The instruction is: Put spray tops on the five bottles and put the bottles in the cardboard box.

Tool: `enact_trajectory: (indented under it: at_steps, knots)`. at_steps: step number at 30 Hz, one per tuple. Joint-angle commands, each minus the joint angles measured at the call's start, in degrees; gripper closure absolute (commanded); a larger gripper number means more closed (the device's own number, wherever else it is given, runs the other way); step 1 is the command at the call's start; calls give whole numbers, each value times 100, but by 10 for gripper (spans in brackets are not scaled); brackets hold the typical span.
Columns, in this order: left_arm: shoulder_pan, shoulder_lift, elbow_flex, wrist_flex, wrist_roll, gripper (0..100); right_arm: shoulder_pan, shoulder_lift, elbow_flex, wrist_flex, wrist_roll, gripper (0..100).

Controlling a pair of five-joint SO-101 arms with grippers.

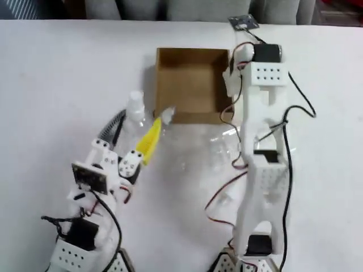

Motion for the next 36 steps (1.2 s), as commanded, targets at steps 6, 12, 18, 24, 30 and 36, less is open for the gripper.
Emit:
enact_trajectory:
  at_steps: [6,12,18,24,30,36]
  knots:
    - [-57,1086,-1732,-264,-9,980,92,-2387,2655,154,-53,937]
    - [-57,3521,-3349,-387,-9,980,356,-3178,4088,-66,-62,981]
    - [-57,5455,-4299,-1547,-9,980,796,-3503,5960,-1112,-62,982]
    - [-57,7301,-5055,-2347,-9,980,1103,-3776,7807,-2721,-62,982]
    - [-66,8936,-5952,-2716,-9,980,1622,-4066,8870,-3881,-9,982]
    - [-365,10053,-6752,-3086,0,980,1613,-4075,9310,-4154,659,982]
